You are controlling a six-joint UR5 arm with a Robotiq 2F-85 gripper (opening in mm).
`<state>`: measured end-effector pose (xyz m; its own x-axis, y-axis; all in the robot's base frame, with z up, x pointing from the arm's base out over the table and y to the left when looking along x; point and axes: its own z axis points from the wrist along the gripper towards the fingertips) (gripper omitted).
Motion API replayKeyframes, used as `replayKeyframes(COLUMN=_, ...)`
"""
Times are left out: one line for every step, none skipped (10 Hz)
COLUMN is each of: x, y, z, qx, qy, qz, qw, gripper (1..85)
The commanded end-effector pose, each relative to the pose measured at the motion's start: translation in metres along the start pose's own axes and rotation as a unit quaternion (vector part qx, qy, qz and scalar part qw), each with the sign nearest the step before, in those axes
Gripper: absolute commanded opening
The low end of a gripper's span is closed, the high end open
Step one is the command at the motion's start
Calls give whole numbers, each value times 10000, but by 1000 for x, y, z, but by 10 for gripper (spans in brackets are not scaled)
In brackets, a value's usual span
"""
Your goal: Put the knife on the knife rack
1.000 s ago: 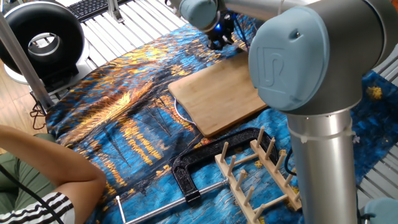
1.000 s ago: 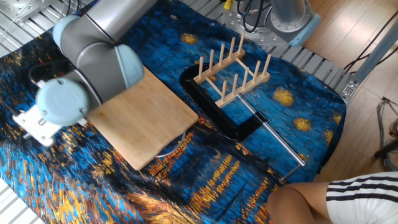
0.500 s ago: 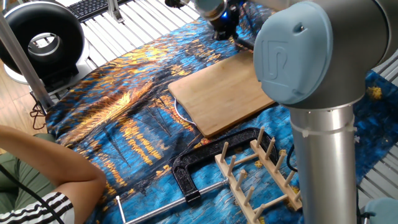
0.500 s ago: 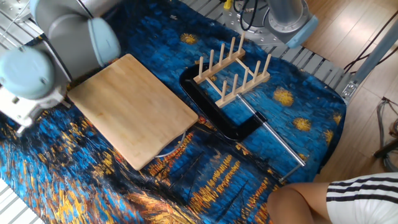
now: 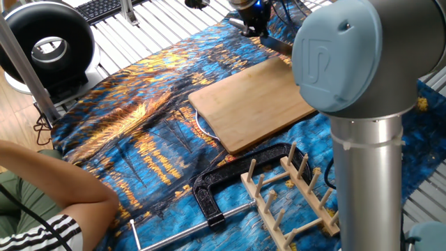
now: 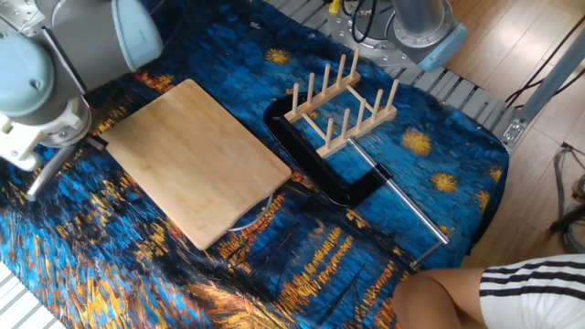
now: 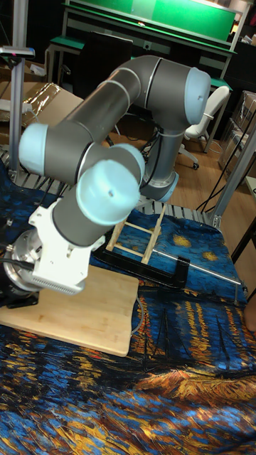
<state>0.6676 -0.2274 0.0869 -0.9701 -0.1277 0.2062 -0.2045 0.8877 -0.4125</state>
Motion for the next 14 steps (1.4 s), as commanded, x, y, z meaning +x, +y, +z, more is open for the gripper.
replayKeyframes(x=3, y=28, z=-24, qx=-441, qy=-83, qz=-54, qw=9990, gripper=10)
replayKeyframes(x=6, y=37, z=-30, qx=-573, qy=-118, qz=-49, qw=9983, gripper=10)
replayKeyframes(x=10, y=46, z=-38, qx=-678, qy=-138, qz=-32, qw=9976, gripper=10)
replayKeyframes(x=15, y=56, z=-45, qx=-773, qy=-126, qz=54, qw=9969, gripper=10)
replayKeyframes(x=19, y=65, z=-50, qx=-857, qy=-129, qz=118, qw=9962, gripper=10)
replayKeyframes(x=23, y=73, z=-55, qx=-961, qy=-149, qz=181, qw=9951, gripper=10)
replayKeyframes(x=28, y=79, z=-60, qx=-1043, qy=-164, qz=246, qw=9941, gripper=10)
replayKeyframes(x=28, y=78, z=-60, qx=-1026, qy=-176, qz=258, qw=9942, gripper=10)
replayKeyframes(x=25, y=90, z=-63, qx=-1254, qy=-233, qz=267, qw=9915, gripper=10)
replayKeyframes(x=22, y=98, z=-65, qx=-1421, qy=-290, qz=255, qw=9891, gripper=10)
replayKeyframes(x=17, y=104, z=-67, qx=-1527, qy=-392, qz=205, qw=9873, gripper=10)
replayKeyframes(x=8, y=113, z=-71, qx=-1726, qy=-571, qz=155, qw=9832, gripper=10)
replayKeyframes(x=4, y=124, z=-76, qx=-1941, qy=-650, qz=154, qw=9787, gripper=10)
replayKeyframes(x=2, y=127, z=-77, qx=-1996, qy=-684, qz=145, qw=9774, gripper=10)
